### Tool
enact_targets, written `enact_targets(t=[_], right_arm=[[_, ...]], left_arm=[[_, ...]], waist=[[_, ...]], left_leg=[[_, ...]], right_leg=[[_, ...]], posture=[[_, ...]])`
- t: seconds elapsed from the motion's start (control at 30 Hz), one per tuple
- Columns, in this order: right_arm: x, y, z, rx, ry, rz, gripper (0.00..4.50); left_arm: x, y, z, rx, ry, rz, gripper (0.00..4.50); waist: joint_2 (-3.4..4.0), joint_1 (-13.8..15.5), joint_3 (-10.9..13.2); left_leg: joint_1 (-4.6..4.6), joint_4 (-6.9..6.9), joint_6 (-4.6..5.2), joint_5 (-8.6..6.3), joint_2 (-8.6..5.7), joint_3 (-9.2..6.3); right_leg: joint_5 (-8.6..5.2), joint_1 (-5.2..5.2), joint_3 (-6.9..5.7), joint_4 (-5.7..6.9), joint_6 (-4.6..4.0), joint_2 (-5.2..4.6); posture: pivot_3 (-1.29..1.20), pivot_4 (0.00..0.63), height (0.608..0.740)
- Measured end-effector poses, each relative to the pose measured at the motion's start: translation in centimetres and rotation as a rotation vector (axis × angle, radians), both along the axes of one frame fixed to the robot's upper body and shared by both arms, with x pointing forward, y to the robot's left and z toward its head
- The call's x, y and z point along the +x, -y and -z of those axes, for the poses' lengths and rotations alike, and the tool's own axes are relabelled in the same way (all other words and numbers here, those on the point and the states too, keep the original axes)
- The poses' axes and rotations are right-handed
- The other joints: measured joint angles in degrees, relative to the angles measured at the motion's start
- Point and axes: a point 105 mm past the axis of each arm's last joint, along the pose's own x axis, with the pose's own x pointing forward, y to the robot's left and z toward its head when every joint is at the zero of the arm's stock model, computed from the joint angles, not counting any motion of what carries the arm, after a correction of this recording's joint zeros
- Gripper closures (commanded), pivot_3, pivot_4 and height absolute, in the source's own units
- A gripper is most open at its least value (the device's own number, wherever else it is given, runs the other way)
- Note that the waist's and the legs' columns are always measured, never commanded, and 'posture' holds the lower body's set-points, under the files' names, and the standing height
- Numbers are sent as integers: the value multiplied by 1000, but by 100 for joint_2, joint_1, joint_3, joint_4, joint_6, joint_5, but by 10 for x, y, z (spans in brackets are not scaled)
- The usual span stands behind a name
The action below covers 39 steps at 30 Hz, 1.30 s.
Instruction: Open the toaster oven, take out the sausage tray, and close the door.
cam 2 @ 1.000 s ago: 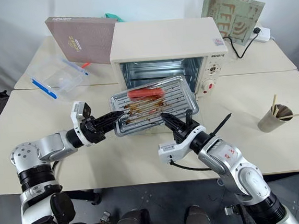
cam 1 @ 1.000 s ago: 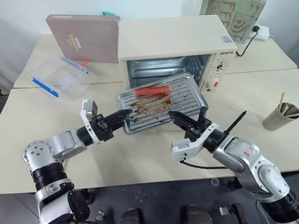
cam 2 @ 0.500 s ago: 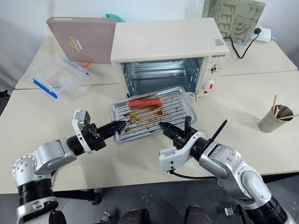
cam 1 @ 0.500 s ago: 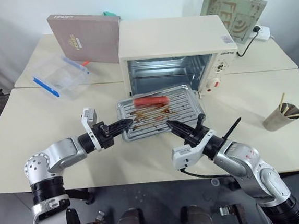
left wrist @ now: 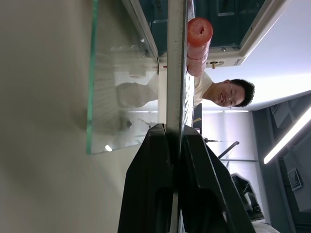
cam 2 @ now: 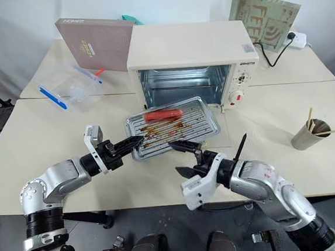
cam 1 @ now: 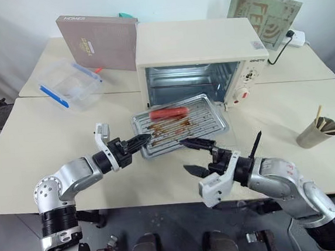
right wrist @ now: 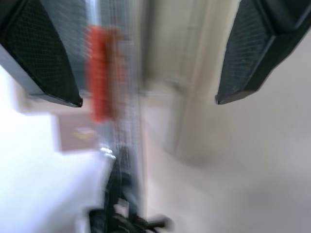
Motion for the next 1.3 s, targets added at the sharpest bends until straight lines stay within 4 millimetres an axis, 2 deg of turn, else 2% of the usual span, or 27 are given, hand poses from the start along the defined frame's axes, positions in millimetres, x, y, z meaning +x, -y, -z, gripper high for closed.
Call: enact_targets(t=[0.13, 0.43, 0.53, 0.57, 0.63, 0.73, 0.97, 1.0, 1.17, 1.3], right_arm=[[-7, 17, 7, -2, -174, 13, 24], [14, 66, -22, 131, -472, 230, 24], [24, 78, -26, 159, -525, 277, 24], [27, 81, -27, 156, -533, 289, 395], [36, 90, -28, 156, -538, 317, 842], [48, 106, -24, 152, -554, 373, 1840], [71, 134, -11, 93, -555, 457, 4292], [74, 137, -6, 82, -570, 467, 4447], [79, 137, 18, 80, -644, 465, 4447], [85, 131, 23, 100, -656, 443, 4447]], left_arm=[[-9, -18, 0, 21, 20, 7, 4500], [-30, -76, 0, 26, 20, -85, 4500], [-39, -92, 6, 14, 0, -139, 4500], [-42, -96, 8, 9, -6, -154, 4500], [-46, -105, 12, 1, -15, -201, 4500], [-51, -118, 12, -10, -7, -272, 4500], [-62, -131, 10, -41, 46, -418, 4500], [-64, -134, 11, -48, 49, -450, 4500], [-68, -146, 12, -64, 58, -583, 4500], [-67, -152, 12, -76, 53, -671, 4500]], waist=[[0, -4, 0], [1, 2, 0], [1, -2, 1], [2, 0, 1], [2, 4, 1], [2, 13, 1], [3, -25, 1], [3, -25, 1], [3, -19, 1], [3, -10, 1]], left_leg=[[1, -1, 0, 0, 5, 1], [4, -6, -5, -3, 19, 1], [4, -4, -5, -4, 19, 3], [4, -4, -5, -4, 19, 3], [4, -3, -6, -4, 20, 4], [4, -4, -7, -5, 20, 6], [5, -5, -10, -7, 26, 10], [5, -4, -12, -8, 29, 10], [5, 1, -13, -8, 33, 11], [5, 5, -13, -9, 34, 7]], right_leg=[[0, 3, 1, -8, 0, 5], [-1, 6, 2, -18, -3, 20], [-1, 6, 3, -19, -3, 20], [-1, 6, 2, -19, -3, 20], [-1, 6, 3, -21, -3, 20], [-1, 6, 4, -23, -3, 19], [-1, 7, 4, -28, -3, 24], [-2, 7, 4, -28, -4, 26], [-2, 11, 3, -32, -5, 30], [-1, 18, 0, -36, -5, 31]], posture=[[0, 150, 740], [0, 150, 740], [0, 150, 740], [0, 150, 740], [0, 150, 740], [0, 150, 740], [0, 150, 740], [0, 150, 740], [0, 150, 740], [0, 150, 740]])
